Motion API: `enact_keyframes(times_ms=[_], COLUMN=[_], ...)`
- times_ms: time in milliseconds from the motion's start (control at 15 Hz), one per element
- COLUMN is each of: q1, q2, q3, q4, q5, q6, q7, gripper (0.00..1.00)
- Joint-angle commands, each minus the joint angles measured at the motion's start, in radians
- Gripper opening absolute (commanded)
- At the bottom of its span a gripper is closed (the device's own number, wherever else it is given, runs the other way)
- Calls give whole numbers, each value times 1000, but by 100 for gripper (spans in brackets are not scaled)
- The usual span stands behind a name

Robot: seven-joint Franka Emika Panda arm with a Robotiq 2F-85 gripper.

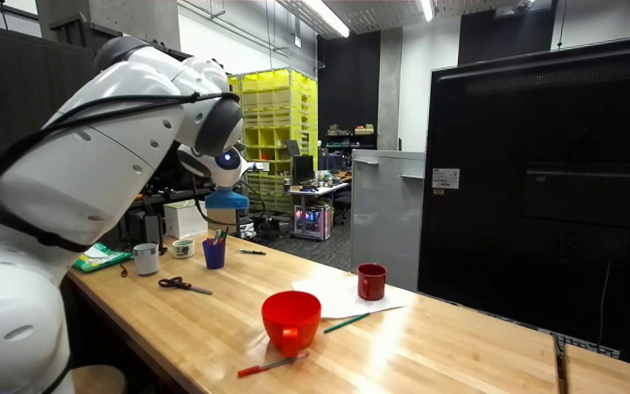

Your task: Put the pen inside cup

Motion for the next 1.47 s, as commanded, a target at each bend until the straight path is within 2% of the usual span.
enact_keyframes(times_ms=[0, 200, 467, 533, 600, 733, 800, 867, 1067, 1400], q1=[-32, -15, -22, 39, 52, 124, 226, 271, 404, 632], q2=[39, -20, -68, -134, -142, -197, -258, -283, -357, -447], q3=[27, -97, -220, -328, -352, -448, -566, -611, -738, -946], q4=[125, 99, -71, -143, -188, -281, -329, -364, -445, -521], q5=[269, 527, 875, 889, 925, 958, 971, 985, 1019, 1044], q6=[-15, -141, -353, -447, -497, -612, -681, -716, -767, -772], q7=[-261, -406, -640, -564, -564, -549, -499, -503, -529, -529], gripper=[3, 3, 3, 3, 3, 3, 3, 3, 3, 3])
